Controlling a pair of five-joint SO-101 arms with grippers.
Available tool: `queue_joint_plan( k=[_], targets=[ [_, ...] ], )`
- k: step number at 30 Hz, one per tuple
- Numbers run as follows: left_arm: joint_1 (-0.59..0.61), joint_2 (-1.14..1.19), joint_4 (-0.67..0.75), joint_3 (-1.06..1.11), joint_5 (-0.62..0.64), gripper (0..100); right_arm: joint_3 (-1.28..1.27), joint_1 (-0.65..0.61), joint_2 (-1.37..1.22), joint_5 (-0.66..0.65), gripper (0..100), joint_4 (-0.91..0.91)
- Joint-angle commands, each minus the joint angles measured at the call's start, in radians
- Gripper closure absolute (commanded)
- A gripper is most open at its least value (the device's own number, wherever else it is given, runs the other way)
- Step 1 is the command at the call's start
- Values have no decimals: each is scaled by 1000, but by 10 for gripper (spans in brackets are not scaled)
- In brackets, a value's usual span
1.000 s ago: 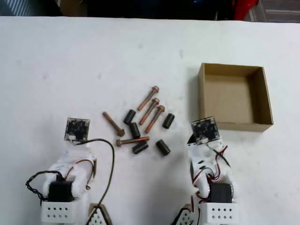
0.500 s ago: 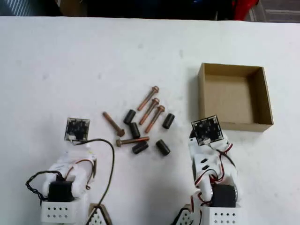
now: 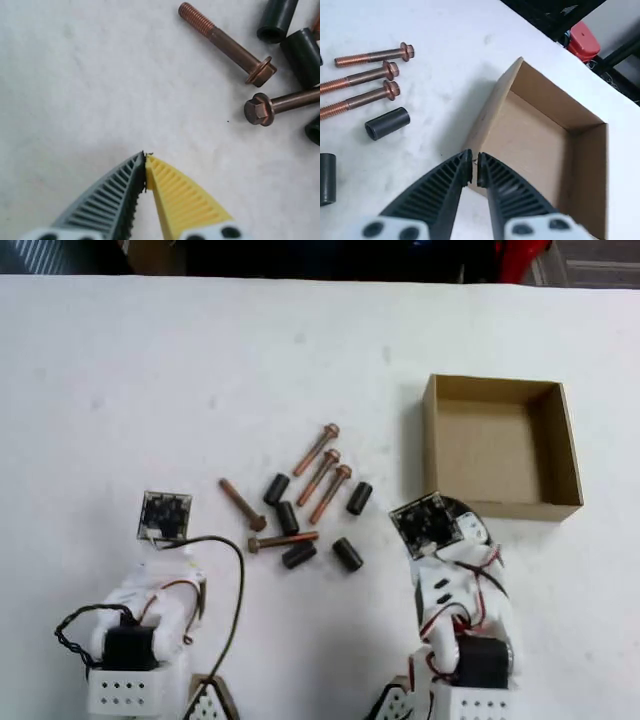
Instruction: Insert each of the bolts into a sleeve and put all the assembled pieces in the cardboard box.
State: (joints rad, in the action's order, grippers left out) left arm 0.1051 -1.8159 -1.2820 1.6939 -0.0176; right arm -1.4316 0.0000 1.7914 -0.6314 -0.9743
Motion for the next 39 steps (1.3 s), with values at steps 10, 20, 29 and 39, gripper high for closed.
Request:
queue_joint_plan(
  k=[10, 20, 29, 39],
  targets=[
    [-36, -8, 170, -2, 9, 977, 647, 31, -367, 5, 981, -271],
    [-36, -7, 157, -2, 14, 976, 928, -73, -1007, 72, 981, -332],
    [22, -7, 100, -2, 8, 976, 1000, -259, -1302, 78, 980, -358],
    [143, -7, 48, -2, -78, 976, 933, -354, -1460, 81, 924, -309]
  ],
)
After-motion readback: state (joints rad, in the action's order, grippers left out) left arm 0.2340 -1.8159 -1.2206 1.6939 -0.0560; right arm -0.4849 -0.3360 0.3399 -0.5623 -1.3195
